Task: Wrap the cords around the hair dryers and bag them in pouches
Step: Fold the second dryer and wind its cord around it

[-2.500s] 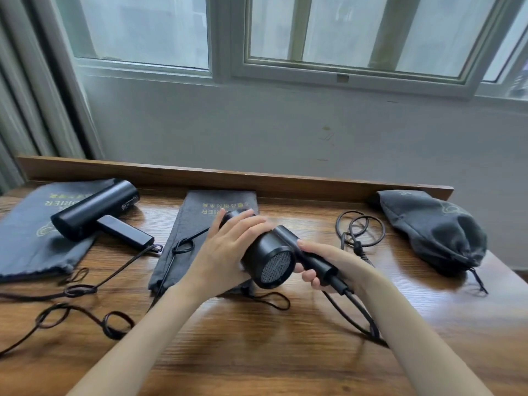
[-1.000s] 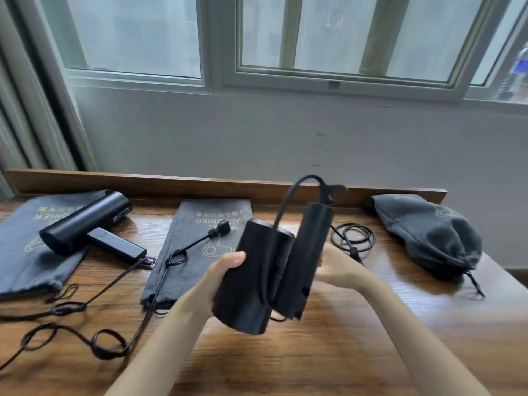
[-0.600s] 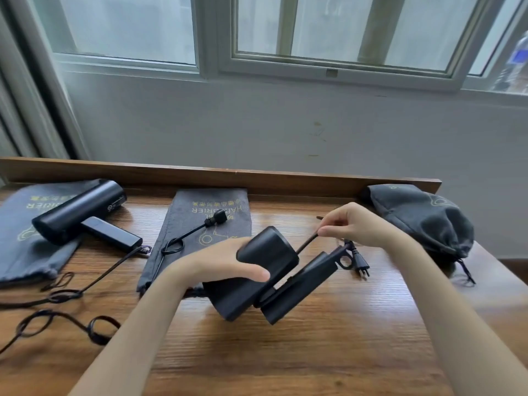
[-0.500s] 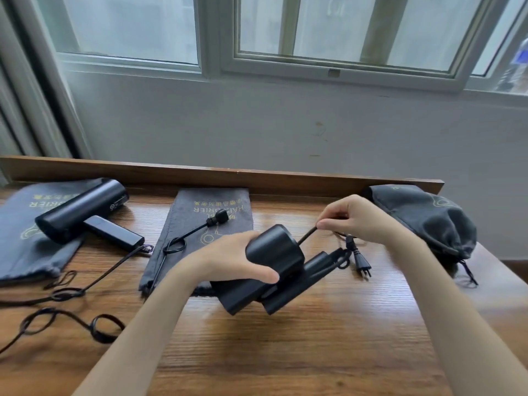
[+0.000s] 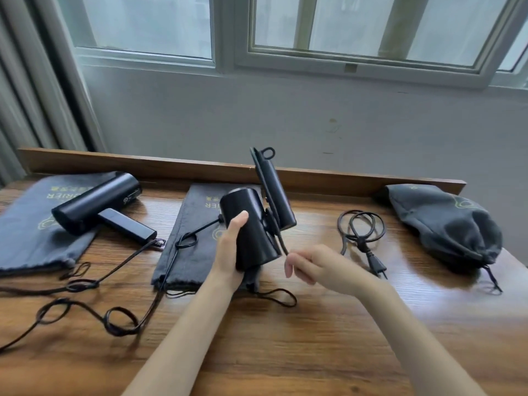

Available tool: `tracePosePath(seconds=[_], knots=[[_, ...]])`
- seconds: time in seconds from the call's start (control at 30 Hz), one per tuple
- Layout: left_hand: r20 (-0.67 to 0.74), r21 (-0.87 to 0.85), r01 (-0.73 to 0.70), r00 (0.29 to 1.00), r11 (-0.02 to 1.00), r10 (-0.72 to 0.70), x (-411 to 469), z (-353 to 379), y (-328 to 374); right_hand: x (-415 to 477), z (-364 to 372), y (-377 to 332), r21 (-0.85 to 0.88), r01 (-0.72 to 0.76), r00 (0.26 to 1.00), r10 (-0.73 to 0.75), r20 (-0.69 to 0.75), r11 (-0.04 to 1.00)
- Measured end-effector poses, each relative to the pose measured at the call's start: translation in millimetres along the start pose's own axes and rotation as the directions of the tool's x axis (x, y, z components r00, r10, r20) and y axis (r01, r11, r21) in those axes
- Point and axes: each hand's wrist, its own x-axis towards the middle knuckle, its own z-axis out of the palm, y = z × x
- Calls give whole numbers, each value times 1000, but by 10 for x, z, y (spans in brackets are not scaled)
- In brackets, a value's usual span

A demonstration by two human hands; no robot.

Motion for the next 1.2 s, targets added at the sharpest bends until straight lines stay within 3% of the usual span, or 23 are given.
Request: tracePosePath(seconds=[0.13, 0.23, 0.3, 0.4, 0.47, 0.57, 0.67, 0.73, 0.83, 0.93, 1.07, 1.13, 1.2], knots=[[159, -214, -66, 982, 975, 102, 45, -102, 1, 161, 110, 164, 18, -9, 999, 8, 54, 1000], [339, -231, 17, 939, 973, 64, 39, -188, 89, 253, -92, 170, 122, -88, 996, 86, 17, 989], [367, -93, 25, 930, 995, 11, 8, -239, 132, 317, -303, 149, 146, -132, 991, 133, 5, 980], [291, 145, 26, 954, 989, -67, -37, -286, 177, 368, -526, 34, 41, -152, 987, 149, 68, 988], [359, 259, -44, 932, 965, -53, -57, -305, 219, 360, -640, -23, -20, -177, 983, 178, 53, 984], [518, 493, -243, 853, 835, -58, -100, -286, 320, 343, -858, -74, -66, -212, 973, 217, 81, 975], [545, 654, -342, 832, 675, -106, -97, -251, 337, 353, -1006, -84, -55, -140, 977, 147, 152, 989], [542, 706, -356, 829, 612, -143, -106, -208, 314, 327, -1066, -117, -77, -134, 977, 145, 158, 988], [490, 730, -333, 864, 597, -118, -95, -186, 312, 248, -1132, -196, -89, -111, 982, 123, 144, 990], [429, 753, -304, 899, 583, -85, -87, -212, 351, 185, -1159, -260, -186, -110, 994, 113, 5, 976], [305, 837, -273, 952, 475, 10, -100, -219, 315, 79, -1155, -440, -207, -98, 987, 68, -146, 973], [210, 813, -245, 969, 527, 127, -82, -197, 276, 27, -1108, -514, -145, -84, 982, 57, -182, 986], [100, 682, -196, 979, 704, 176, -63, -162, 266, -8, -1021, -545, -84, -58, 963, 33, -268, 995]])
